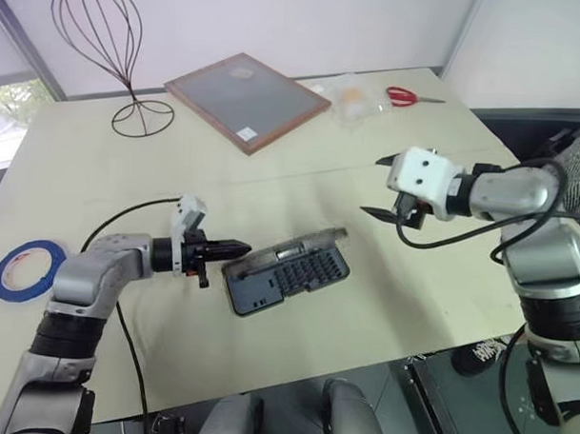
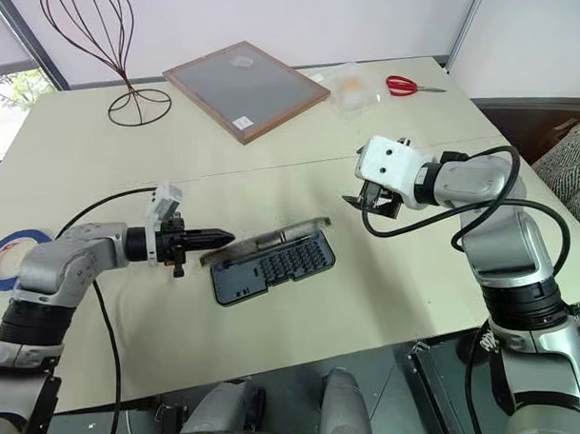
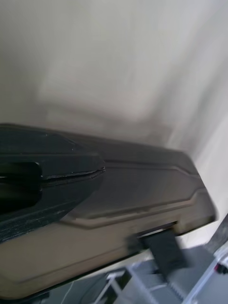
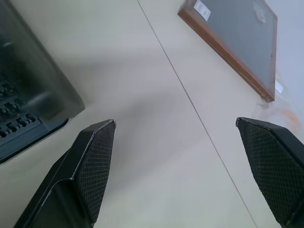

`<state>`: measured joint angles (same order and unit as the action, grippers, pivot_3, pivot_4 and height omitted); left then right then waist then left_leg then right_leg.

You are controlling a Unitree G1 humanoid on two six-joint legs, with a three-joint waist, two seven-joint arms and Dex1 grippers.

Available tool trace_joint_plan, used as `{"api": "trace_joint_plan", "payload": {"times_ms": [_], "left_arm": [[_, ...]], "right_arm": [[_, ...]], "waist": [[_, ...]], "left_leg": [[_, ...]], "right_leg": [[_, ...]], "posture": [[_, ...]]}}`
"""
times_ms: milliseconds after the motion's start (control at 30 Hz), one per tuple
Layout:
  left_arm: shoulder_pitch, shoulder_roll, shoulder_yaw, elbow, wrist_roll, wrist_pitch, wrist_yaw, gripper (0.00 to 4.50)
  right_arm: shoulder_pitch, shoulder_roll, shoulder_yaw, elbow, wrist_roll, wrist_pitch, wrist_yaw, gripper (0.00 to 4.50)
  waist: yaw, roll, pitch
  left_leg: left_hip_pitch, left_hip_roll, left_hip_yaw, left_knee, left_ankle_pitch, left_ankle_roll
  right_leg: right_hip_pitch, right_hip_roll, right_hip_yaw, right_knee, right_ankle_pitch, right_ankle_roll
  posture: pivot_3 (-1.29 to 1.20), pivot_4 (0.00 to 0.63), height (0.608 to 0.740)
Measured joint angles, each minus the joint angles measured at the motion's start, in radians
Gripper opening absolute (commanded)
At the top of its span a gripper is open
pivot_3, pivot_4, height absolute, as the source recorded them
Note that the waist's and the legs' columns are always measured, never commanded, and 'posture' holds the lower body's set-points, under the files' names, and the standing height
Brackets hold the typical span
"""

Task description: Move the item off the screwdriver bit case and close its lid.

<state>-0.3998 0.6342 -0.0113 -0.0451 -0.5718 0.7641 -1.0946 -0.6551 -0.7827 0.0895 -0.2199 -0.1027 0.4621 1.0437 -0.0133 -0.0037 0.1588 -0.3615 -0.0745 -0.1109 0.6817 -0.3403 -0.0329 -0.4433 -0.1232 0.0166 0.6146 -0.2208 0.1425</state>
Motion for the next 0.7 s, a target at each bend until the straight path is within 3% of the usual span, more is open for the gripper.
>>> {"api": "trace_joint_plan", "payload": {"times_ms": [267,700], "left_arm": [[0.028,-0.021,-0.091,0.013,0.052,-0.057,-0.005,0.0],[0.045,-0.01,-0.133,0.022,0.117,-0.199,-0.021,0.0]], "right_arm": [[0.004,0.0,0.016,-0.015,0.01,0.015,-0.03,4.21],[0.058,0.006,0.032,-0.107,0.073,0.12,-0.041,4.21]], "waist": [[0.0,0.0,0.0],[0.001,0.001,-0.001]], "left_leg": [[0.0,0.0,0.0,0.0,0.0,0.0],[0.005,0.0,0.0,-0.001,0.0,0.001]], "right_leg": [[0.0,0.0,0.0,0.0,0.0,0.0],[0.005,0.0,0.0,0.0,0.0,0.0]], "posture": [[0.0,0.15,0.74],[0.0,0.15,0.74]]}}
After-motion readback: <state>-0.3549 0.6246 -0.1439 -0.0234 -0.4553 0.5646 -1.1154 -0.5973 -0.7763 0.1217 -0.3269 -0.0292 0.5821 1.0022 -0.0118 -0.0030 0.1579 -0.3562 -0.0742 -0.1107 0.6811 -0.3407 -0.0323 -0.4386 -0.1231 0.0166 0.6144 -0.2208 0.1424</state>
